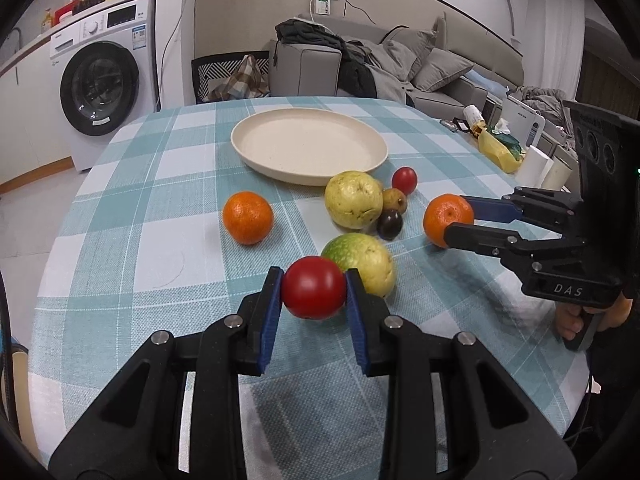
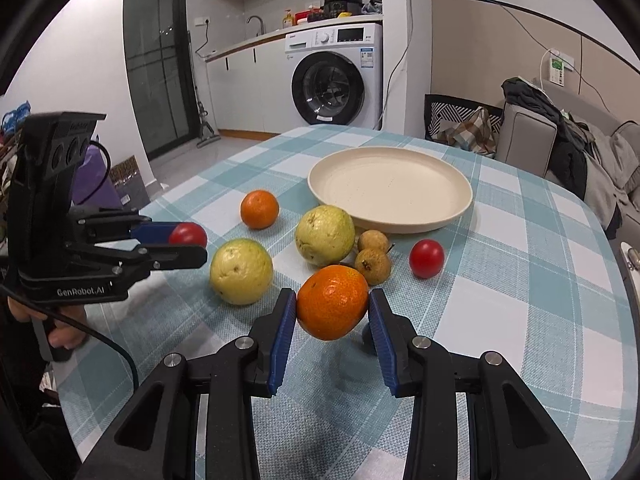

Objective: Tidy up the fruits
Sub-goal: 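Close the right gripper on the mandarin orange while the left tool lifts the tomato, then carry the tomato and the orange in both grippers over the cream plate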

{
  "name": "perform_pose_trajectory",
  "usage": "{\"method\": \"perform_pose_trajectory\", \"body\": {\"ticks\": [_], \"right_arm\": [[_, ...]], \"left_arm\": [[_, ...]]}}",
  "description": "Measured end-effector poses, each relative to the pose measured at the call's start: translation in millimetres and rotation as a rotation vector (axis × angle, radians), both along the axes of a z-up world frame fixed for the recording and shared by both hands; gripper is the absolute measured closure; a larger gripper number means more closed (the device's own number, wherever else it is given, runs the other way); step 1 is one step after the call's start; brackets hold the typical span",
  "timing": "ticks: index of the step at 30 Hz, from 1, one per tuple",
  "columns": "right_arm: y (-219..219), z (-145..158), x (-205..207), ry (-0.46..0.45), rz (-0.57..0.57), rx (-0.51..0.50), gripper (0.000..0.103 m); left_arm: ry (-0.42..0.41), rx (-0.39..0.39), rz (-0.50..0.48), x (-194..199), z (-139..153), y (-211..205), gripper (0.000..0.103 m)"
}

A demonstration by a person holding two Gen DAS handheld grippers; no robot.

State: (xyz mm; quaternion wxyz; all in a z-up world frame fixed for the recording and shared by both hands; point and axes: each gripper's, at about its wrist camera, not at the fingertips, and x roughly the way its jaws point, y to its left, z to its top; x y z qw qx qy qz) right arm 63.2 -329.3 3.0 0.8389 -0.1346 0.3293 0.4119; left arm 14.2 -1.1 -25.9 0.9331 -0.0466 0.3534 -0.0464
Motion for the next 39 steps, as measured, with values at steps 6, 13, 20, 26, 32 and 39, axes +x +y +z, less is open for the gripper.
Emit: {"method": "perform_pose_trajectory", "body": {"ticks": [6,13,20,26,32,39], "right_arm": [[-4.9,1.5,6.6,0.023,-0.014,0.035,0.065],[-5.9,2.9,10.9,0.026,-0.034,0.065,0.065],[-2.7,3.8,17.5,0.024,-0.049,0.086,0.065],[-2.5,4.7,25.3,0.032,-0.063,0.109,0.065],[0.3,5.0,31.7,0.028,-0.07,0.11,0.065],[2.4,7.0,41.2,0.016,-0.086,0.122,0.065]], "left_arm": [[-0.021,0.003,0.013,4.1,2.7,-5.9,0.075],[-0.041,-0.006,0.012,11.5,5.8,-8.8,0.075],[-0.06,-0.016,0.024,23.6,10.3,-5.3,0.075],[-0.076,-0.016,0.032,39.6,11.9,-5.4,0.075],[-0.083,-0.013,0.034,57.4,11.2,-6.7,0.075],[-0.089,-0.007,0.044,73.8,9.5,-5.2,0.075]]}}
